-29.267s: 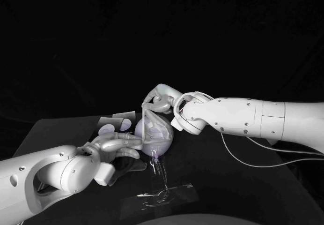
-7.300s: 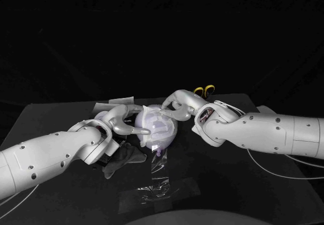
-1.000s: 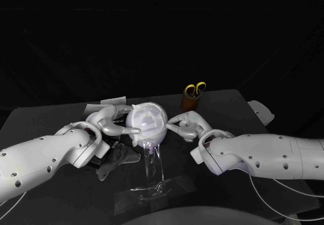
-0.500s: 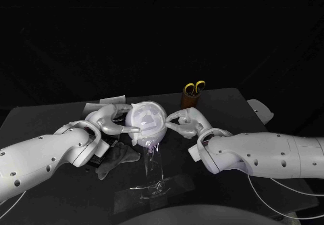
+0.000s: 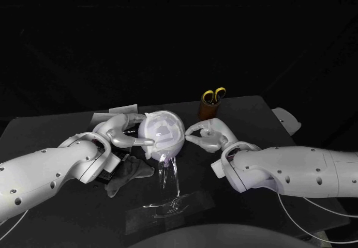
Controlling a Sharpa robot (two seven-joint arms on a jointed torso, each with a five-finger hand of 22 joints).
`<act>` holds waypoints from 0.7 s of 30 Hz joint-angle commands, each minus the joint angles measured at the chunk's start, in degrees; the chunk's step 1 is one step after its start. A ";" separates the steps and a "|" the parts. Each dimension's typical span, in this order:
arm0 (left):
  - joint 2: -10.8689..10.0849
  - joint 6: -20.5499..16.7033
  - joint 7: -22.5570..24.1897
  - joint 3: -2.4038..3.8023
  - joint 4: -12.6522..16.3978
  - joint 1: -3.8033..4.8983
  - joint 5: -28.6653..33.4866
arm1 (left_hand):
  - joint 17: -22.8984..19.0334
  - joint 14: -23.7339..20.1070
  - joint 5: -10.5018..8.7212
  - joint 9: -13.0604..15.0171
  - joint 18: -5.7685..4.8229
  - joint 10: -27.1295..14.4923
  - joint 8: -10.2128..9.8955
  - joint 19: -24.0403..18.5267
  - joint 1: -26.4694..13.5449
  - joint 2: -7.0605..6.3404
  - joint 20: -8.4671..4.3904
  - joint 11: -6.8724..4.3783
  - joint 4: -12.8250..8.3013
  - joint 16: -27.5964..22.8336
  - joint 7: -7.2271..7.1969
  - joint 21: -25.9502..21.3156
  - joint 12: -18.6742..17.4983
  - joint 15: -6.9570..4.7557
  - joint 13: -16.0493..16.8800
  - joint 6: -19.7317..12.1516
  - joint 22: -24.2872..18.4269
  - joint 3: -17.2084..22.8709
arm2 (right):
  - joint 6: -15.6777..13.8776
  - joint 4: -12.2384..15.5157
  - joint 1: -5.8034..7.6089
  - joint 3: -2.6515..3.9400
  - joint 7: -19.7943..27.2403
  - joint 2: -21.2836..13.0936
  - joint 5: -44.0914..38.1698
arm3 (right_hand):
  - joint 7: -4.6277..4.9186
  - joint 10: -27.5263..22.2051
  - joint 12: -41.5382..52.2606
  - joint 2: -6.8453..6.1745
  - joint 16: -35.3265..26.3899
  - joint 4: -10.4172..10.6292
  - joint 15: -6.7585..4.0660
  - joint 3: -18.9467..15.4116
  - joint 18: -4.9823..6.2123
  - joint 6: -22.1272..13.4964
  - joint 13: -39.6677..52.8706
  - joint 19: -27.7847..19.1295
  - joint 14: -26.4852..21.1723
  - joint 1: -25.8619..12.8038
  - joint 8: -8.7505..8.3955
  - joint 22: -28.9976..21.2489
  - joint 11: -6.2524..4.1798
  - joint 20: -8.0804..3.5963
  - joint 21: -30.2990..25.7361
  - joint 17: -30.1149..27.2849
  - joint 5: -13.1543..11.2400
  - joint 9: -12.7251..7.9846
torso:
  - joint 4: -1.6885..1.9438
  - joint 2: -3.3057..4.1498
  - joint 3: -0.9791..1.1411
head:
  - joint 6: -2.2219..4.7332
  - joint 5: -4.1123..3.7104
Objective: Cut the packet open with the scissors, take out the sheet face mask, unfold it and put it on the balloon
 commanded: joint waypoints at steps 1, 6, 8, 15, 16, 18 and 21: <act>0.18 0.89 -0.45 -0.09 0.03 -0.12 0.20 | -0.08 0.51 0.28 0.06 0.83 0.20 0.13 0.31 0.25 0.07 0.08 0.02 0.04 -0.18 4.98 0.24 -0.23 0.00 0.04 0.00 0.09 0.02 | -0.01 0.39 -0.46 -0.03 -1.06 -0.66 -2.94 | 0.11 5.86 0.21 0.00 0.20 -0.47 -0.30 1.42 0.27 -0.60 15.06 0.05 6.04 -1.58 0.63 5.46 -0.43 -0.40 0.25 15.05 0.29 0.82 | 0.00 -0.02 0.01 | -0.11 -0.16; 0.16 0.84 -0.43 -0.09 -0.07 -0.13 0.20 | -0.08 0.51 0.28 0.06 0.83 0.20 0.13 0.31 0.25 0.07 0.08 0.02 0.04 -0.18 4.98 0.24 -0.23 0.00 0.04 0.00 0.09 0.02 | -0.47 0.20 -1.50 -0.04 -0.56 -1.86 -2.80 | 0.62 5.86 0.21 -1.44 0.20 -0.21 -0.10 1.13 0.49 -3.68 15.06 -0.46 6.04 -3.68 -0.69 5.00 -0.03 -0.32 -1.02 15.05 0.31 0.79 | -0.06 0.00 0.00 | -0.28 -0.45; 0.13 0.82 -0.44 -0.09 -0.11 -0.13 0.20 | -0.08 0.51 0.28 0.06 0.83 0.20 0.13 0.31 0.25 0.07 0.08 0.02 0.04 -0.18 4.98 0.24 -0.23 0.00 0.04 0.00 0.09 0.02 | -0.42 0.12 -1.89 -0.04 -0.42 -2.06 -2.51 | 1.43 5.86 0.21 -1.86 0.20 0.83 0.40 0.28 0.46 -5.69 15.06 -0.60 6.04 -5.50 -1.98 4.89 0.77 -0.07 -1.34 15.05 0.04 0.26 | -0.10 0.00 0.03 | -0.32 -0.49; -0.08 0.65 -0.45 -0.09 -0.38 -0.13 0.20 | -0.08 0.51 0.28 0.06 0.83 0.20 0.13 0.31 0.25 0.07 0.08 0.02 0.04 -0.18 4.98 0.24 -0.23 0.00 0.04 0.00 0.09 0.02 | 0.48 -0.05 -3.42 -0.05 -0.18 -1.62 -2.00 | 5.37 4.99 -2.44 -6.32 0.20 4.32 3.47 -6.40 0.51 -14.70 13.73 -1.65 6.04 -11.25 -7.96 4.07 4.19 2.00 -3.69 15.05 0.27 -2.49 | -0.06 0.05 0.15 | -0.53 -0.93; -0.11 0.64 -0.45 -0.09 -0.41 -0.13 0.20 | -0.08 0.51 0.28 0.06 0.83 0.20 0.13 0.31 0.25 0.07 0.08 0.02 0.04 -0.18 4.98 0.24 -0.23 0.00 0.04 0.00 0.09 0.02 | 0.57 -0.09 -3.49 -0.04 -0.18 -1.49 -1.99 | 5.59 4.83 -2.87 -6.34 0.20 4.41 3.66 -6.92 0.61 -15.10 13.51 -1.84 6.04 -11.02 -8.31 3.91 4.32 2.21 -4.12 15.05 0.26 -2.72 | -0.07 0.05 0.17 | -0.57 -1.00; -0.19 0.62 -0.45 -0.09 -0.48 -0.13 0.20 | -0.10 0.52 0.29 0.08 0.83 0.20 0.15 0.36 0.21 0.06 0.08 0.03 0.04 -0.19 5.00 0.25 -0.23 0.01 0.04 0.05 0.10 0.02 | 0.74 -0.21 -3.66 -0.04 -0.20 -1.07 -1.96 | 5.72 4.75 -3.10 -6.30 0.20 4.50 3.79 -7.37 0.67 -15.35 13.39 -1.95 6.04 -10.80 -8.58 3.84 4.46 2.40 -4.36 15.05 0.26 -2.92 | -0.07 0.07 0.15 | -0.66 -1.14; -0.30 0.59 -0.44 -0.09 -0.63 -0.13 0.20 | -0.10 0.52 0.29 0.08 0.83 0.20 0.15 0.36 0.21 0.06 0.08 0.03 0.04 -0.19 5.00 0.25 -0.23 0.01 0.04 0.05 0.10 0.02 | 0.92 -0.60 -3.81 -0.04 -0.48 -0.17 -1.94 | 5.78 4.72 -3.16 -6.25 0.20 4.53 3.85 -7.63 0.69 -15.42 13.36 -1.95 6.04 -10.61 -8.70 3.86 4.52 2.51 -4.35 15.05 0.26 -3.03 | -0.03 0.07 0.08 | -0.82 -1.49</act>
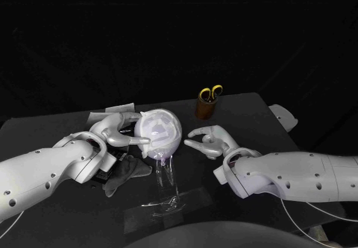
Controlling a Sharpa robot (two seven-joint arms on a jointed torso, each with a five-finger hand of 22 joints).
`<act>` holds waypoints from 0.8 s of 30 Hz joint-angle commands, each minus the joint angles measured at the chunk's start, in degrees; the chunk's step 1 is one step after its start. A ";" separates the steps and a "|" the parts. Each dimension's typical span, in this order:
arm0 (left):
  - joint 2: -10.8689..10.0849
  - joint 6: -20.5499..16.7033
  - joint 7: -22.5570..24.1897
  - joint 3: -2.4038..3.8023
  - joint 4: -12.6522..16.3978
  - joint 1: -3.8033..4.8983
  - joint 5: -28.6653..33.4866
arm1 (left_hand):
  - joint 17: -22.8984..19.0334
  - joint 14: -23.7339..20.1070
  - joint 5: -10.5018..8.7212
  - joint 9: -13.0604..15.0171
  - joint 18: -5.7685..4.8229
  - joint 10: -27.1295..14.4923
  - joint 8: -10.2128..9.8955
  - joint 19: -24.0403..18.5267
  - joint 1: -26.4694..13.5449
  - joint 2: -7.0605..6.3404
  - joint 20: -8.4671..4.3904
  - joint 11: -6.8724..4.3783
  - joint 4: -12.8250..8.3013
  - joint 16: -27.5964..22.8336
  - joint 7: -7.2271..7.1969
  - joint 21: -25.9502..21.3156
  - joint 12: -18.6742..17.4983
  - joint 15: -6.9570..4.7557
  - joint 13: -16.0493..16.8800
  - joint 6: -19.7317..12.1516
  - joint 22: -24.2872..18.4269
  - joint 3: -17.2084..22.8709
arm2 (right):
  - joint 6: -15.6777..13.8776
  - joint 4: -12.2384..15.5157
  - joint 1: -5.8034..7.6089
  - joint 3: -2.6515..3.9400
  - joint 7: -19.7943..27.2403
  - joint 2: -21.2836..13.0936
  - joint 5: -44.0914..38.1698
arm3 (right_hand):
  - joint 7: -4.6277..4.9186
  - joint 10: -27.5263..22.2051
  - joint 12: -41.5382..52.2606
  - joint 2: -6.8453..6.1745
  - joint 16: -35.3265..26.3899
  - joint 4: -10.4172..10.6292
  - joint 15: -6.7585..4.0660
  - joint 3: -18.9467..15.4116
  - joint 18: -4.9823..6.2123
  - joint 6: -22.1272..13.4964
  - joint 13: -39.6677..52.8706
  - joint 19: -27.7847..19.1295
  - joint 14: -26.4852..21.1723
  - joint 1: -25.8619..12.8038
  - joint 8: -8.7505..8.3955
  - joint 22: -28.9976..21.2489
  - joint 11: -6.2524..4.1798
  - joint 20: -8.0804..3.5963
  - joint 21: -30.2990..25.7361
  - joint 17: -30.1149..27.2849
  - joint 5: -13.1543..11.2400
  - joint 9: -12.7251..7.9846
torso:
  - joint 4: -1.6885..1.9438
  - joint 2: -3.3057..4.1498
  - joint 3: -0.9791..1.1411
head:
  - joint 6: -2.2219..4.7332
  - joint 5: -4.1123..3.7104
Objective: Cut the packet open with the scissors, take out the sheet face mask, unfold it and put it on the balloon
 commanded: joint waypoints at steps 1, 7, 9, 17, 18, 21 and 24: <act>-0.03 0.60 -0.46 -0.07 -0.17 -0.12 0.19 | -0.05 0.52 0.30 0.09 0.84 0.20 0.15 0.36 0.21 0.06 0.08 0.03 0.04 -0.19 5.00 0.25 -0.23 0.01 0.04 0.05 0.05 0.02 | 0.99 -0.35 -0.14 0.03 0.03 0.83 -0.53 | -0.02 4.74 -0.24 -0.12 0.20 -0.06 0.52 -0.49 1.13 -0.38 13.41 0.07 6.08 0.44 -0.40 3.79 0.42 0.46 -0.33 15.09 0.21 -0.12 | 0.03 0.02 -0.05 | -0.26 -0.38; -0.15 0.59 -0.46 -0.07 -0.33 -0.12 0.16 | -0.05 0.55 0.30 0.09 0.84 0.22 0.14 0.31 0.24 0.10 0.07 0.04 0.03 -0.19 5.01 0.25 -0.23 0.01 0.05 0.05 0.04 0.06 | 0.42 -0.97 -0.23 0.04 0.02 2.25 -0.49 | 0.09 4.73 -0.24 0.19 0.20 -0.22 0.63 -0.97 1.23 -0.40 13.41 -0.01 6.08 1.37 -0.63 3.75 0.53 0.73 -0.53 15.09 0.21 -0.41 | 0.10 0.02 -0.12 | -0.50 -0.53; -0.23 0.58 -0.49 -0.07 -0.37 -0.12 0.15 | -0.05 0.55 0.30 0.09 0.84 0.22 0.14 0.31 0.24 0.10 0.07 0.04 0.03 -0.19 5.01 0.25 -0.23 0.01 0.05 0.05 0.04 0.06 | -0.03 -1.11 -0.25 0.05 0.60 2.73 -0.39 | 0.06 4.79 -0.04 0.42 0.20 -0.28 0.65 -1.21 1.26 -0.02 13.50 0.03 6.08 1.83 -0.55 3.80 0.52 0.86 -0.46 15.09 0.21 -0.49 | 0.09 -0.01 -0.11 | -0.71 -0.46; -0.43 0.49 -0.60 -0.07 -0.54 -0.12 0.08 | -0.05 0.57 0.31 0.10 0.84 0.26 0.15 0.32 0.30 0.19 0.07 0.04 0.03 -0.20 5.02 0.25 -0.22 0.00 0.05 0.07 0.04 0.15 | -0.77 -0.68 -0.27 0.07 3.63 3.32 -0.06 | -0.04 5.04 0.68 1.30 0.20 -0.45 0.60 -1.66 1.33 0.91 13.86 0.23 6.08 3.04 -0.36 4.00 0.44 1.08 -0.12 15.09 0.21 -0.76 | 0.08 -0.02 -0.08 | -0.89 -0.44; -0.44 0.48 -0.61 -0.07 -0.56 -0.12 0.08 | -0.05 0.57 0.31 0.10 0.84 0.26 0.15 0.32 0.30 0.19 0.07 0.04 0.03 -0.20 5.02 0.25 -0.22 0.00 0.05 0.07 0.04 0.15 | -0.80 -0.59 -0.27 0.07 3.86 3.33 -0.04 | -0.06 5.08 0.80 1.36 0.20 -0.47 0.59 -1.74 1.33 1.05 13.91 0.28 6.08 3.15 -0.33 4.05 0.43 1.10 -0.03 15.09 0.21 -0.79 | 0.09 -0.02 -0.06 | -0.92 -0.46; -0.47 0.47 -0.64 -0.07 -0.60 -0.13 0.07 | -0.06 0.62 0.30 0.11 0.85 0.31 0.16 0.34 0.44 0.33 0.07 0.05 0.02 -0.21 5.03 0.26 -0.21 0.00 0.06 0.11 0.04 0.31 | -0.86 -0.31 -0.28 0.07 4.37 3.32 0.03 | -0.14 5.17 1.06 1.54 0.20 -0.47 0.55 -1.93 1.34 1.50 14.05 0.35 6.08 3.36 -0.18 4.12 0.37 1.13 0.08 15.09 0.21 -0.85 | 0.08 0.00 -0.06 | -0.97 -0.51; -0.45 0.48 -0.67 -0.07 -0.62 -0.13 0.07 | -0.06 0.62 0.30 0.11 0.85 0.31 0.16 0.34 0.44 0.33 0.07 0.05 0.02 -0.21 5.03 0.26 -0.21 0.00 0.06 0.11 0.04 0.31 | -0.89 0.06 -0.29 0.07 4.75 3.23 0.09 | -0.30 5.32 1.47 1.89 0.20 -0.50 0.46 -2.24 1.35 2.32 14.25 0.46 6.08 3.78 0.06 4.22 0.24 1.15 0.25 15.09 0.21 -0.99 | 0.06 0.02 -0.07 | -1.04 -0.53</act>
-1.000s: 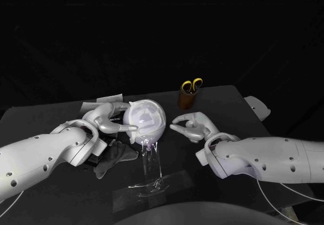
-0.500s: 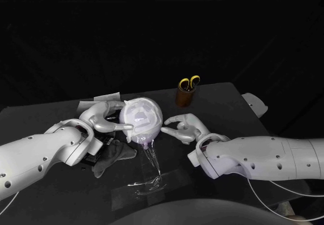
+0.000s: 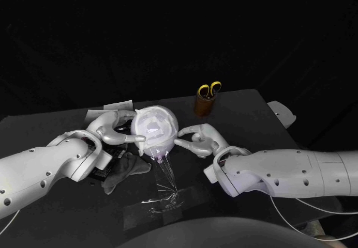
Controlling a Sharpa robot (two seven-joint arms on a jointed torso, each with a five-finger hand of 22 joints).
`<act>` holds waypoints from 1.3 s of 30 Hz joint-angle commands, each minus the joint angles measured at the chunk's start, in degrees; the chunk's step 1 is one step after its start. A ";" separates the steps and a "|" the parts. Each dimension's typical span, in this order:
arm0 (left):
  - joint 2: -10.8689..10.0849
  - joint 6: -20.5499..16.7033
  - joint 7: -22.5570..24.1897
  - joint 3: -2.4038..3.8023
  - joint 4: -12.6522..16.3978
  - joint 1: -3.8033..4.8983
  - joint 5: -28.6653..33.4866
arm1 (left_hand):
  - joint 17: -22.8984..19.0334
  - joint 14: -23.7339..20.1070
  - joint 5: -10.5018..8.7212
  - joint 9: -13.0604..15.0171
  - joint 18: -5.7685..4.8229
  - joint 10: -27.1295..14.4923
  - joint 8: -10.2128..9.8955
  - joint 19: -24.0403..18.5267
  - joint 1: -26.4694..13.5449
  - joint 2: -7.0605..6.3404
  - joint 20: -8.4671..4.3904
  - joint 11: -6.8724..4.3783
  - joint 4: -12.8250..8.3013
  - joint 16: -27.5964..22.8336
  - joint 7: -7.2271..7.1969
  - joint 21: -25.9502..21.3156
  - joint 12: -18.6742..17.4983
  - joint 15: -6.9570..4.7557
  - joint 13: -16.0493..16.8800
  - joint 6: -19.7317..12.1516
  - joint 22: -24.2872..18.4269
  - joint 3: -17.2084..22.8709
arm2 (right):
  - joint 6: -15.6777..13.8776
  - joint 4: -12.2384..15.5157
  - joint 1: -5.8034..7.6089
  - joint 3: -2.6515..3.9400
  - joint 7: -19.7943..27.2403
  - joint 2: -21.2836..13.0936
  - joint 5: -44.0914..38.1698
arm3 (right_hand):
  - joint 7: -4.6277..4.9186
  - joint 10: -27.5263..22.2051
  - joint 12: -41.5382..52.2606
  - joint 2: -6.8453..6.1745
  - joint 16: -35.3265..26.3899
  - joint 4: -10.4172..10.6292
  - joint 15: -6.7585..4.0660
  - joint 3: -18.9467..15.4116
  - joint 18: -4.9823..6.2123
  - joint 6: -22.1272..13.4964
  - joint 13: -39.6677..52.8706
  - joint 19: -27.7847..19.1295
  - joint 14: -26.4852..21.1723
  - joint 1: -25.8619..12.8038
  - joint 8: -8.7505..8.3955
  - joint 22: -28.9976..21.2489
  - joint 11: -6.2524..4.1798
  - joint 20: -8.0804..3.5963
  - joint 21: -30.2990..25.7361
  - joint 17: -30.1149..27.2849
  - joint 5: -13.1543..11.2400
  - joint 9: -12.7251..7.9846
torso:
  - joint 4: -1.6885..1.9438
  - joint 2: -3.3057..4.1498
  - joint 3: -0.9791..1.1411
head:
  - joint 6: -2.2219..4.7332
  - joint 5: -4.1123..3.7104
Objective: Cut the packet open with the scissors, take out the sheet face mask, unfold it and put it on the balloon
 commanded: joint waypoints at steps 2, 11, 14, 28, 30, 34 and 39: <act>0.12 0.42 -0.49 0.01 -0.06 -0.03 0.07 | -0.06 0.19 0.32 0.06 0.86 0.31 0.16 0.34 0.44 0.33 0.07 0.06 0.02 -0.21 5.03 0.26 -0.21 0.01 0.06 0.11 0.05 0.31 | -0.70 0.77 -0.06 0.02 2.75 -0.11 -0.12 | -0.10 5.54 0.57 -0.01 0.26 0.00 0.14 -0.50 0.49 0.75 14.23 0.06 5.98 0.69 0.41 4.24 0.01 0.32 0.19 15.07 0.22 -0.15 | -0.02 0.03 0.01 | -0.07 -0.08; 0.36 0.52 -0.59 0.01 -0.16 -0.03 0.07 | -0.09 0.17 0.32 0.06 0.86 0.29 0.15 0.33 0.49 0.36 0.07 0.06 0.03 -0.22 5.03 0.26 -0.21 0.01 0.06 0.10 0.05 0.35 | -0.81 2.32 -0.21 0.02 3.72 -0.97 0.07 | -0.45 5.71 1.04 0.71 0.26 -0.08 -0.10 -0.77 0.49 2.12 14.47 0.23 5.98 1.45 0.74 4.41 -0.29 0.20 0.43 15.07 0.22 -0.51 | -0.02 -0.04 -0.01 | -0.16 -0.17; 0.40 0.55 -0.62 0.01 -0.19 -0.03 0.07 | -0.09 0.17 0.32 0.06 0.86 0.29 0.15 0.33 0.49 0.36 0.07 0.06 0.03 -0.22 5.03 0.26 -0.21 0.01 0.06 0.10 0.05 0.35 | -0.85 2.75 -0.26 0.02 4.01 -1.20 0.18 | -0.52 5.76 1.20 0.99 0.26 -0.26 -0.17 -0.71 0.48 2.41 14.55 0.29 5.98 1.92 0.75 4.46 -0.36 0.14 0.51 15.07 0.22 -0.68 | 0.00 -0.03 0.01 | -0.17 -0.19; 0.55 0.61 -0.66 0.01 -0.22 -0.03 0.07 | -0.09 0.17 0.32 0.06 0.86 0.29 0.15 0.33 0.49 0.36 0.07 0.06 0.03 -0.22 5.03 0.26 -0.21 0.01 0.06 0.10 0.05 0.35 | -0.91 2.00 -0.32 0.06 4.31 -1.00 1.75 | -0.59 5.82 1.36 1.81 0.26 -0.44 -0.27 -0.50 0.45 2.89 14.63 0.38 5.98 2.64 0.67 4.55 -0.44 0.04 0.61 15.07 0.22 -1.13 | 0.08 -0.01 -0.04 | -0.24 -0.32; 0.56 0.60 -0.66 0.01 -0.22 -0.03 0.07 | -0.09 0.17 0.32 0.06 0.86 0.29 0.15 0.33 0.49 0.36 0.07 0.06 0.03 -0.22 5.03 0.26 -0.21 0.01 0.06 0.10 0.05 0.35 | -0.91 1.66 -0.32 0.08 4.32 -0.87 2.18 | -0.60 5.81 1.34 1.90 0.26 -0.39 -0.28 -0.52 0.45 3.00 14.62 0.39 5.98 2.61 0.69 4.56 -0.45 0.03 0.63 15.07 0.22 -1.17 | 0.07 -0.04 -0.05 | -0.26 -0.34; 0.58 0.62 -0.67 0.01 -0.20 -0.03 0.07 | -0.09 0.17 0.32 0.06 0.86 0.29 0.15 0.33 0.49 0.36 0.07 0.06 0.03 -0.22 5.03 0.26 -0.21 0.01 0.06 0.10 0.05 0.35 | -0.94 1.36 -0.32 0.13 4.55 -0.67 2.78 | -0.76 5.83 1.39 2.37 0.26 -0.02 -0.35 -0.67 0.45 3.71 14.65 0.41 5.98 2.34 0.86 4.59 -0.56 -0.03 0.60 15.07 0.22 -1.39 | 0.06 -0.01 -0.03 | -0.30 -0.26; 0.62 0.63 -0.68 0.01 -0.19 -0.03 0.07 | -0.09 0.17 0.32 0.06 0.86 0.29 0.15 0.33 0.49 0.36 0.07 0.06 0.03 -0.22 5.03 0.26 -0.21 0.01 0.06 0.10 0.05 0.35 | -1.00 1.23 -0.31 0.23 4.75 -0.47 3.18 | -1.18 5.86 1.48 2.92 0.26 0.16 -0.57 -0.68 0.46 4.95 14.69 0.45 5.98 2.40 1.31 4.64 -0.89 -0.15 0.63 15.07 0.22 -1.51 | -0.01 -0.02 -0.04 | -0.32 -0.25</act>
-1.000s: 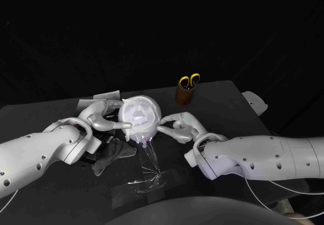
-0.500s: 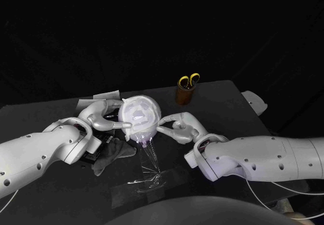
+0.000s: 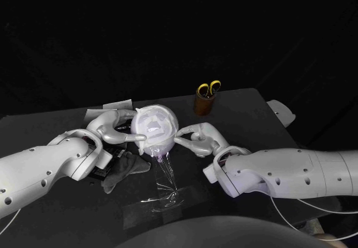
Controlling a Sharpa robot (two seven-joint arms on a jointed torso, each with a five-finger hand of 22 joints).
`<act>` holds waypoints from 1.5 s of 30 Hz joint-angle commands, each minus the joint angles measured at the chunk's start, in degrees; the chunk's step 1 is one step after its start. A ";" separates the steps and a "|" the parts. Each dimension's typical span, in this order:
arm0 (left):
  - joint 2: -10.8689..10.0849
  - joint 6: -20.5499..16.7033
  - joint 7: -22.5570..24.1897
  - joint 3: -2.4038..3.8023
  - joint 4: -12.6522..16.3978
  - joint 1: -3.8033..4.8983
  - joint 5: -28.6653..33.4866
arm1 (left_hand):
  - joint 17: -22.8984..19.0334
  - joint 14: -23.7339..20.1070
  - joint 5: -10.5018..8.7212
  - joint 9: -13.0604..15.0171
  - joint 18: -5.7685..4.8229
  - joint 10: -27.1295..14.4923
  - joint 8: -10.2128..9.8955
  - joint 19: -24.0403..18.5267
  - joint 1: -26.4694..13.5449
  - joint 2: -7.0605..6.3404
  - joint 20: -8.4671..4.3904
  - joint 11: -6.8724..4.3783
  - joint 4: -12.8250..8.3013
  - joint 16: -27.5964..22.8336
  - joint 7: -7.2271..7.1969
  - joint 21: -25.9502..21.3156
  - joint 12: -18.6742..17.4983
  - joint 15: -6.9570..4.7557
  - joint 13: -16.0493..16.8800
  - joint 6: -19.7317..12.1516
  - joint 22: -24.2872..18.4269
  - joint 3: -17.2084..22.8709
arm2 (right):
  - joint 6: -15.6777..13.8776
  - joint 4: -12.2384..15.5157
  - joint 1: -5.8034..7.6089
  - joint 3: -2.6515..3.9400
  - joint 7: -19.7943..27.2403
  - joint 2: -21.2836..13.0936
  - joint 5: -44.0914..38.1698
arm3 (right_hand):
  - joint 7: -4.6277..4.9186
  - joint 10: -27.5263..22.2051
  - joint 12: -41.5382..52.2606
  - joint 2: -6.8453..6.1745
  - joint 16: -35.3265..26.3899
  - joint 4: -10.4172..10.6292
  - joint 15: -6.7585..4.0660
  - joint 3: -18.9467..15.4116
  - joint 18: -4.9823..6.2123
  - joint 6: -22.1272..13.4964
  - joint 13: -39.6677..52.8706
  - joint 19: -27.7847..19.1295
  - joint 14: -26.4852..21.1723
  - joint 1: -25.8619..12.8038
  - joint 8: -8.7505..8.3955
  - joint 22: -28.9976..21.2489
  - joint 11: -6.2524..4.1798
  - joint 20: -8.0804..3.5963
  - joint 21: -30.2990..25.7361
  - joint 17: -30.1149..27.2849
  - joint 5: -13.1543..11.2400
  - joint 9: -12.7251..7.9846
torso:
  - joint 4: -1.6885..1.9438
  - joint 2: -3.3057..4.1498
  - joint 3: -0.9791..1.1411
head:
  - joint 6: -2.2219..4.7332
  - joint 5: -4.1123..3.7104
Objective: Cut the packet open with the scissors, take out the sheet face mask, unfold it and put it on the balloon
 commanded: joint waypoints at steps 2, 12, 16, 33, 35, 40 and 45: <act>0.20 0.50 -0.37 -0.01 0.02 -0.03 0.07 | -0.10 0.17 0.33 0.08 0.33 0.29 0.15 0.33 0.26 0.13 0.07 0.06 0.02 -0.22 5.03 0.26 -0.21 0.01 0.05 0.10 0.06 0.35 | -0.87 -0.27 0.00 0.11 0.80 0.21 0.76 | -0.26 5.73 0.18 0.66 0.29 0.42 -0.67 -0.18 0.65 1.11 14.69 0.45 5.99 -0.13 0.48 4.62 -0.66 -0.21 0.13 15.06 0.21 -0.19 | -0.06 -0.01 -0.02 | -0.05 0.02; 0.25 0.56 -0.36 -0.01 0.09 -0.02 0.07 | -0.12 0.20 0.31 0.08 0.33 0.33 0.15 0.33 0.31 0.11 0.07 0.06 0.03 -0.24 5.03 0.26 -0.21 0.02 0.06 0.11 0.05 0.32 | -0.87 -1.45 0.06 0.21 -0.79 0.62 0.92 | 0.20 5.45 -0.67 -0.76 0.29 0.86 -0.55 -1.88 0.66 -0.46 14.23 0.32 5.99 -0.89 -0.78 4.54 -0.35 -0.31 -0.29 15.06 0.21 -1.27 | -0.03 0.00 -0.04 | -0.09 0.08; 0.25 0.58 -0.36 -0.01 0.12 -0.02 0.07 | -0.12 0.20 0.31 0.08 0.33 0.33 0.15 0.33 0.31 0.11 0.07 0.06 0.03 -0.24 5.03 0.26 -0.21 0.02 0.06 0.11 0.05 0.32 | -0.86 -1.74 0.07 0.21 -0.88 0.89 0.92 | 0.34 5.35 -0.93 -0.96 0.29 0.95 -0.44 -2.32 0.67 -0.79 14.09 0.25 5.99 -0.94 -1.03 4.50 -0.23 -0.24 -0.45 15.06 0.20 -1.48 | -0.01 0.00 0.00 | -0.12 0.09; 0.29 0.69 -0.37 0.00 0.20 -0.02 0.08 | -0.12 0.20 0.31 0.08 0.33 0.33 0.15 0.33 0.31 0.11 0.07 0.06 0.03 -0.24 5.03 0.26 -0.21 0.02 0.06 0.11 0.05 0.32 | -0.84 -1.94 0.07 0.31 1.28 2.48 1.36 | 0.31 5.50 -0.49 0.01 0.29 1.25 -0.32 -3.23 0.67 -0.21 14.32 0.29 5.99 -0.15 -0.91 4.63 -0.19 -0.05 -0.41 15.06 0.22 -1.91 | -0.03 0.01 0.05 | -0.09 0.10; 0.30 0.70 -0.38 0.00 0.20 -0.02 0.08 | -0.12 0.20 0.31 0.08 0.33 0.33 0.15 0.33 0.31 0.11 0.07 0.06 0.03 -0.24 5.03 0.26 -0.21 0.02 0.06 0.11 0.05 0.32 | -0.87 -2.03 0.09 0.36 1.78 2.72 1.57 | 0.22 5.52 -0.41 0.32 0.29 1.25 -0.37 -3.18 0.67 0.09 14.36 0.31 5.99 0.09 -0.80 4.65 -0.26 -0.07 -0.39 15.06 0.22 -1.95 | -0.05 0.01 0.04 | -0.08 0.12; 0.31 0.75 -0.41 0.00 0.23 -0.02 0.08 | -0.12 0.20 0.31 0.08 0.33 0.33 0.15 0.33 0.31 0.11 0.07 0.06 0.03 -0.24 5.03 0.26 -0.21 0.02 0.06 0.11 0.05 0.32 | -0.98 -2.52 0.23 0.50 2.82 3.25 2.06 | -0.84 5.72 0.16 2.91 0.29 0.50 -0.90 -1.51 0.75 2.85 14.67 0.33 5.99 2.41 0.47 4.67 -1.08 -0.31 -0.46 15.06 0.24 -1.75 | -0.06 0.01 0.01 | -0.09 0.14; 0.31 0.77 -0.44 0.00 0.24 -0.02 0.09 | -0.15 0.23 0.31 0.08 0.32 0.30 0.13 0.34 0.28 0.10 0.07 0.07 0.03 -0.26 5.04 0.27 -0.22 0.04 0.05 0.10 0.05 0.30 | -1.07 -2.97 0.42 0.67 3.34 3.53 2.75 | -2.49 5.92 0.74 5.06 0.29 -1.79 -2.13 0.83 0.84 6.21 14.99 0.25 5.99 5.70 2.20 4.64 -2.53 -1.28 -0.75 15.06 0.24 -1.39 | -0.03 -0.01 -0.02 | -0.07 0.16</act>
